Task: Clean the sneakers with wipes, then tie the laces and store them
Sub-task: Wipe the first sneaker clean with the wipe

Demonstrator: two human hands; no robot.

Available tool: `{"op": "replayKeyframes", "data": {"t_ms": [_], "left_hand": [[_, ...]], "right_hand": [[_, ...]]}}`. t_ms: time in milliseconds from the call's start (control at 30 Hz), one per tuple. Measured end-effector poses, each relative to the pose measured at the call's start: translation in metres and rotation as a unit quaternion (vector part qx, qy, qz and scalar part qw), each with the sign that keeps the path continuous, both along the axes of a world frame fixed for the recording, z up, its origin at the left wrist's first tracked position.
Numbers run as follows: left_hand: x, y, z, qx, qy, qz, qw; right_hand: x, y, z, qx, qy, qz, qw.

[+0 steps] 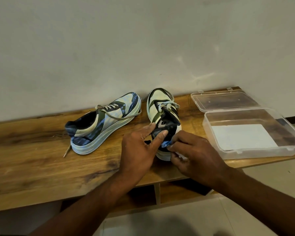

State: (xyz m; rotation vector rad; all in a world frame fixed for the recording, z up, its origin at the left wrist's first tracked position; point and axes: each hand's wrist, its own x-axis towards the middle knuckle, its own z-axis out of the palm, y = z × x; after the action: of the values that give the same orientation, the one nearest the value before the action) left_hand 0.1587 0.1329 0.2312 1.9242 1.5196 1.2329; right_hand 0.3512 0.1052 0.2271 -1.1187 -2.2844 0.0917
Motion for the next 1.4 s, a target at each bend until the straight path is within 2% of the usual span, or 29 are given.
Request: {"op": "replayKeyframes", "data": {"t_ms": [200,267,400,500,767,967,1167,1333,1400], "left_hand": [[-0.002,0.003,-0.003,0.003,0.006,-0.004,1.0],[-0.003,0.004,-0.004,0.007,0.012,-0.003,1.0],[-0.003,0.004,-0.005,0.001,0.011,0.004,1.0],[-0.004,0.004,-0.005,-0.006,0.013,0.005,1.0],[-0.004,0.002,-0.002,-0.007,0.001,-0.006,1.0],[-0.004,0.003,-0.002,-0.016,-0.018,-0.005,1.0],[-0.006,0.003,0.003,-0.033,-0.01,-0.011,0.999],[-0.009,0.001,0.004,-0.031,-0.008,-0.014,0.999],[-0.01,0.001,0.004,-0.03,-0.01,-0.016,0.999]], "right_hand": [[-0.003,-0.007,-0.007,0.025,-0.075,0.024,0.997],[-0.005,-0.01,-0.009,0.038,-0.075,0.016,0.996],[0.002,0.001,0.006,0.078,0.038,-0.05,0.995],[-0.001,0.004,0.01,0.063,0.098,-0.078,0.99],[-0.014,-0.014,-0.014,-0.009,-0.024,0.0,1.0],[0.001,-0.005,0.006,0.026,0.104,-0.08,0.991],[0.007,0.002,0.008,0.033,0.144,-0.097,0.984],[0.015,-0.005,0.011,0.081,0.149,-0.139,0.976],[0.02,-0.004,0.008,0.064,0.167,-0.148,0.973]]}}
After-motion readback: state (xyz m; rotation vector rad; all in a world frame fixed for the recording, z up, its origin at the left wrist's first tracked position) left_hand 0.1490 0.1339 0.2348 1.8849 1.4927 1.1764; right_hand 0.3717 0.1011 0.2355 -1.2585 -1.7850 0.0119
